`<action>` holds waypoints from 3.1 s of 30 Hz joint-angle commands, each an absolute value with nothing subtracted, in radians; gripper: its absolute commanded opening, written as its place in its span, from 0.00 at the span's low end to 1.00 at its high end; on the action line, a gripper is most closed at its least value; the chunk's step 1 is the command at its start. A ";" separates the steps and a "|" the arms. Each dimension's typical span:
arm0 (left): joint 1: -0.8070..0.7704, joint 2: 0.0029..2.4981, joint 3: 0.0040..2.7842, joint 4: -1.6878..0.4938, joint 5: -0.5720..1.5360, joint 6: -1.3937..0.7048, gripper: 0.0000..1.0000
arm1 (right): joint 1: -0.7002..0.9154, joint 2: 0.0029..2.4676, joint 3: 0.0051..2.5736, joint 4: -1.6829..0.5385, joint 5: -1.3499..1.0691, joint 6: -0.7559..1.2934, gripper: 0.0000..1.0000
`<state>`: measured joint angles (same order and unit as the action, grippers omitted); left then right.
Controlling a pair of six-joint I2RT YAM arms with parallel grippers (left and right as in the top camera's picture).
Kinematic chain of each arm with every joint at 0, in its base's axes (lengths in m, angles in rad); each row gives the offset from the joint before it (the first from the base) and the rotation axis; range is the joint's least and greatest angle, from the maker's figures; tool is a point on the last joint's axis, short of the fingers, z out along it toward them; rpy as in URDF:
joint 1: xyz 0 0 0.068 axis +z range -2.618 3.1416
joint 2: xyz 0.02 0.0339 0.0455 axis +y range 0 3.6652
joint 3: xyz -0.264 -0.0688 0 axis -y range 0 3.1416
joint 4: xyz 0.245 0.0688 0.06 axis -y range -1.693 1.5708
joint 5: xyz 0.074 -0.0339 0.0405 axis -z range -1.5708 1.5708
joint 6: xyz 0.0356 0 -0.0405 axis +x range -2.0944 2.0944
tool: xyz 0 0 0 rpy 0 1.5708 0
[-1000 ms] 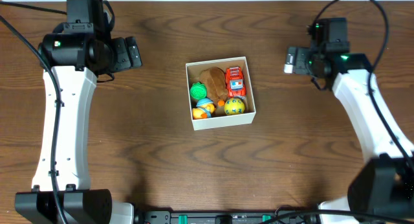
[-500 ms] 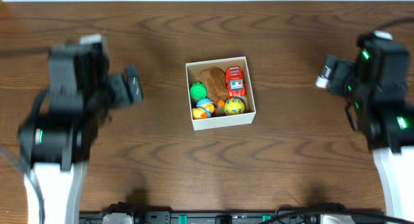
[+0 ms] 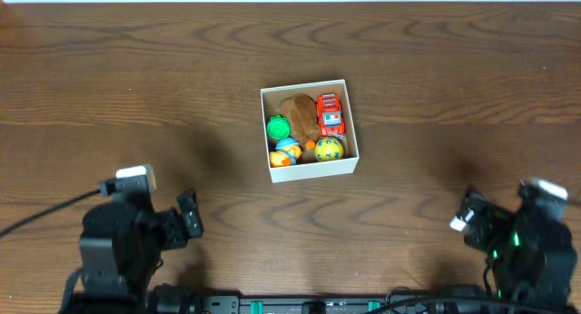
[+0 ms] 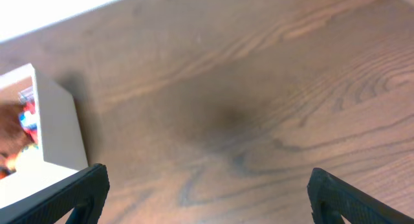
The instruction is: Pack container
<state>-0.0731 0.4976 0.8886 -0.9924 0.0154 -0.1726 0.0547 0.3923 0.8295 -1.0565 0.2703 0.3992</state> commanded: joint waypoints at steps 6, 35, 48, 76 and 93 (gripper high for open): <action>-0.075 0.463 0.879 -0.984 0.007 -0.192 0.98 | 0.053 0.297 0.809 -1.053 0.280 0.452 0.99; -0.075 0.463 0.879 -0.986 0.007 -0.192 0.98 | 0.052 0.112 0.417 -0.562 -0.184 -0.104 0.99; -0.075 0.463 0.879 -0.986 0.007 -0.192 0.98 | 0.055 0.005 0.005 0.102 -0.115 -0.057 0.99; -0.075 0.463 0.879 -0.986 0.007 -0.192 0.98 | 0.059 0.006 0.006 -0.065 -0.094 -0.008 0.99; 0.006 0.281 0.673 -0.882 -0.038 -0.123 0.98 | 0.059 0.006 0.006 -0.065 -0.094 -0.008 0.99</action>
<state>-0.0013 0.3431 0.7605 -0.9218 -0.0200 -0.1562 0.0551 0.0120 0.0071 -0.0608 -0.0971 -0.0254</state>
